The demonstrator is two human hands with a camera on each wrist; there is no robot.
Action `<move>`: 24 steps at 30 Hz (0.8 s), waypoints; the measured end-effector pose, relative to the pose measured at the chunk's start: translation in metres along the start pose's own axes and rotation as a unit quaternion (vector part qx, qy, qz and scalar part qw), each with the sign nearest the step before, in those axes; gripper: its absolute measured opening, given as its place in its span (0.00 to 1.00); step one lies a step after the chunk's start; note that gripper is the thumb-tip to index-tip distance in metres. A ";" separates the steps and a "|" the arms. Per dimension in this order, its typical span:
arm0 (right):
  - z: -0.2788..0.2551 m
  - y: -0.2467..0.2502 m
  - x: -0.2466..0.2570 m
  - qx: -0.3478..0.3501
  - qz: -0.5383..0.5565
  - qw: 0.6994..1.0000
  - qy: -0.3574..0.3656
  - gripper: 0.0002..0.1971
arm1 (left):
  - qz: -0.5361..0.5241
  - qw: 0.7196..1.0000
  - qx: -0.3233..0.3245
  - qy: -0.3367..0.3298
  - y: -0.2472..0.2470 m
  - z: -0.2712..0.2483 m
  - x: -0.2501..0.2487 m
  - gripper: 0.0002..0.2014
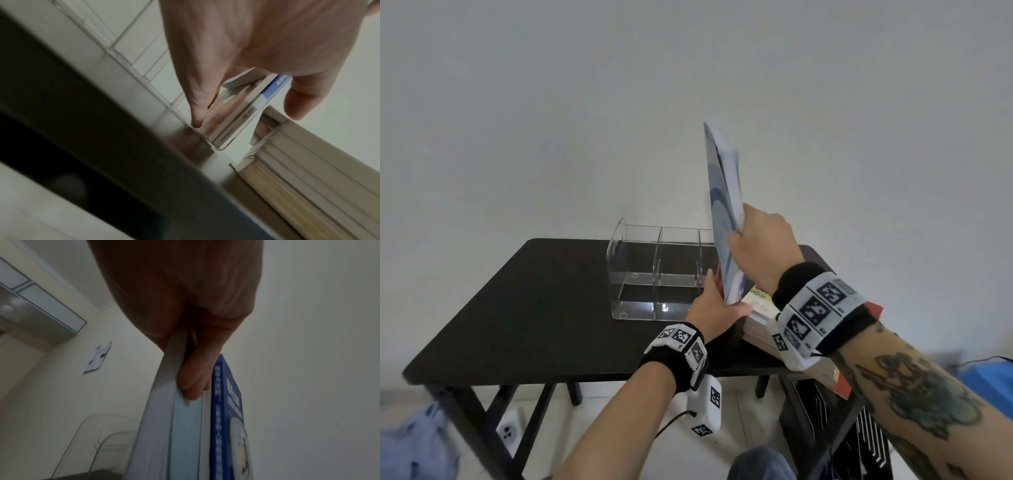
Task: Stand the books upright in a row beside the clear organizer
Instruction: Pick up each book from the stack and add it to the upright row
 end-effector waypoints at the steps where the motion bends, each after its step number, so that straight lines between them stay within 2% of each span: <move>1: 0.000 -0.006 -0.003 0.004 0.002 1.000 -0.005 0.10 | 0.002 1.000 0.007 -0.017 -0.001 -0.001 -0.001 0.57; 5: 0.003 -0.021 -0.010 0.016 0.027 0.999 -0.019 0.16 | 0.012 0.997 0.028 -0.075 0.000 -0.008 -0.006 0.56; 9: 0.003 -0.027 -0.011 0.030 0.032 0.999 -0.020 0.27 | -0.002 0.995 0.050 -0.090 0.000 -0.012 -0.006 0.56; 14: -0.005 -0.043 -0.014 0.061 -0.005 0.998 -0.031 0.35 | 0.000 0.997 0.062 -0.055 0.001 -0.010 -0.004 0.49; 18: -0.010 -0.052 -0.018 0.055 0.005 0.997 -0.047 0.38 | 0.012 0.999 0.033 -0.036 0.002 -0.007 -0.003 0.41; 24: -0.019 -0.070 -0.029 0.076 0.027 0.995 -0.065 0.42 | 0.037 0.998 0.011 -0.056 -0.005 -0.008 -0.003 0.49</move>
Point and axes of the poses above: each hand's wrist, its own z-axis towards the middle knuckle, its own y-axis out of the back of the hand, x = y × z, the point moved 10 cm from there along z, towards the middle knuckle, and after that the axes turned 1 degree about -x, right-handed, at the moved point
